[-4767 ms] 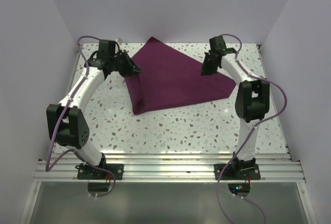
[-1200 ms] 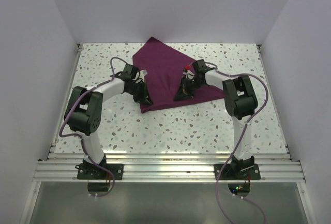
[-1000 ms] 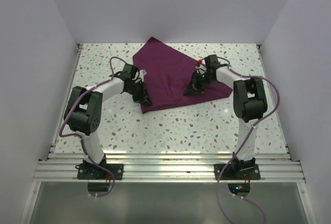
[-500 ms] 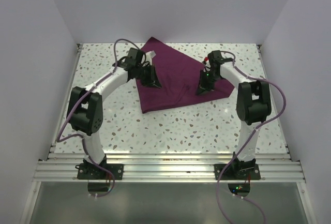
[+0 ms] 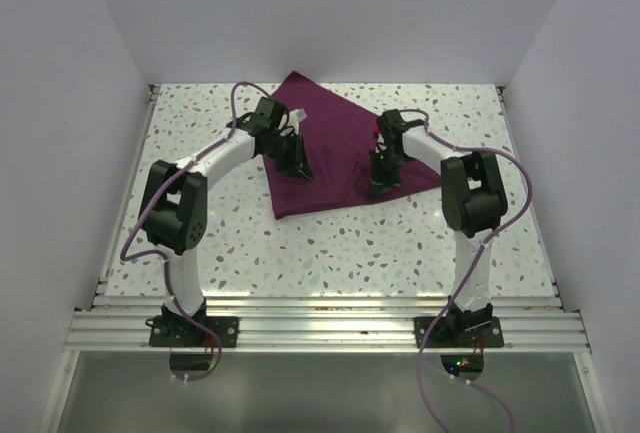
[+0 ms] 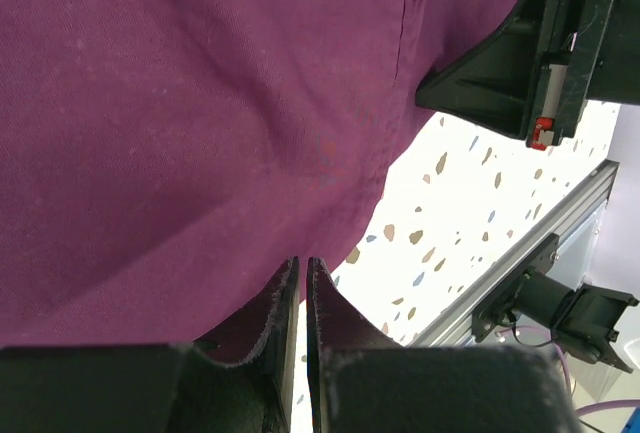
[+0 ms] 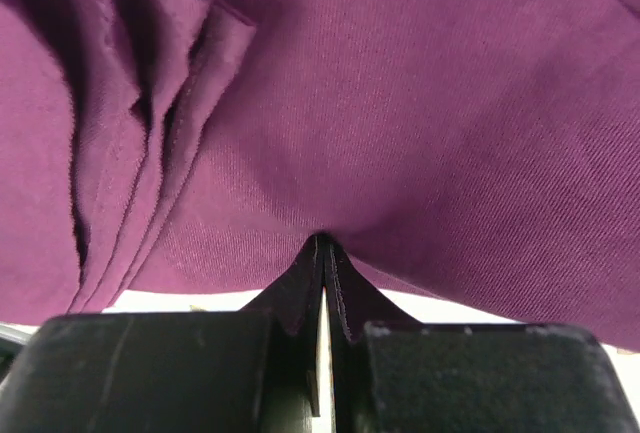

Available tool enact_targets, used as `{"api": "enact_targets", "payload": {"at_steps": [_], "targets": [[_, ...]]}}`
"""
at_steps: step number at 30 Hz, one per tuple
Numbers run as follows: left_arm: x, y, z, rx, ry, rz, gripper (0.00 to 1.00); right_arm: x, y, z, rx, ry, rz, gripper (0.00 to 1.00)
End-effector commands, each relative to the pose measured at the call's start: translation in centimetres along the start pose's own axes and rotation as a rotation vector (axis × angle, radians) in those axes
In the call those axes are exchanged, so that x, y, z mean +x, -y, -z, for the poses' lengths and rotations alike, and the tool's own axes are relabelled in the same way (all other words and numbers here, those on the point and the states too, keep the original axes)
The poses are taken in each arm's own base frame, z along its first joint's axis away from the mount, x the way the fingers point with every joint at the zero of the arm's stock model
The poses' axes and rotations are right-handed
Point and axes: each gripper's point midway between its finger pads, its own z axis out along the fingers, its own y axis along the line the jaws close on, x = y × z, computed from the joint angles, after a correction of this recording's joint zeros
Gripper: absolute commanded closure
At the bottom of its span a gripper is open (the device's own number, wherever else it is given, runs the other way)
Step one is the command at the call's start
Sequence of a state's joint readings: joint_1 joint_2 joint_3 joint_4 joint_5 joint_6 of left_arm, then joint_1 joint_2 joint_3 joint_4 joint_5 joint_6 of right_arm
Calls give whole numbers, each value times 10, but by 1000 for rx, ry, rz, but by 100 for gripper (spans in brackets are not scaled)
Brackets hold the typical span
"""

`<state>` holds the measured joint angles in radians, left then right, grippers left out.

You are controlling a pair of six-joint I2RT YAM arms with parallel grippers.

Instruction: Prepare the surgical pack

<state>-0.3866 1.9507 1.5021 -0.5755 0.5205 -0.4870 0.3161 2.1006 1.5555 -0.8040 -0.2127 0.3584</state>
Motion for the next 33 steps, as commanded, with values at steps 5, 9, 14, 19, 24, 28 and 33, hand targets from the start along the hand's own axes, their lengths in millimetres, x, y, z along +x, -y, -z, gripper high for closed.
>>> {"api": "enact_targets", "payload": {"at_steps": [5, 9, 14, 19, 24, 28, 33], "targets": [[-9, 6, 7, 2, 15, -44, 89, -9, 7, -8, 31, 14, 24, 100], [-13, 5, 10, -8, 24, -56, 89, -19, -3, 18, 7, 79, 23, 100], [-10, 3, 11, -7, 14, -51, 89, -36, -13, 38, -5, 139, 26, 100], [-7, 1, 14, -13, 16, -52, 89, -31, -7, 14, 10, 106, 12, 100], [-6, -1, 18, -17, 22, -57, 89, -13, 11, -24, 70, 30, -5, 100], [-6, -3, 20, -18, 21, -55, 89, -5, 18, -34, 91, 0, -5, 100], [-4, -5, 18, -17, 11, -56, 89, -25, 11, -5, 94, 69, 15, 100]]}}
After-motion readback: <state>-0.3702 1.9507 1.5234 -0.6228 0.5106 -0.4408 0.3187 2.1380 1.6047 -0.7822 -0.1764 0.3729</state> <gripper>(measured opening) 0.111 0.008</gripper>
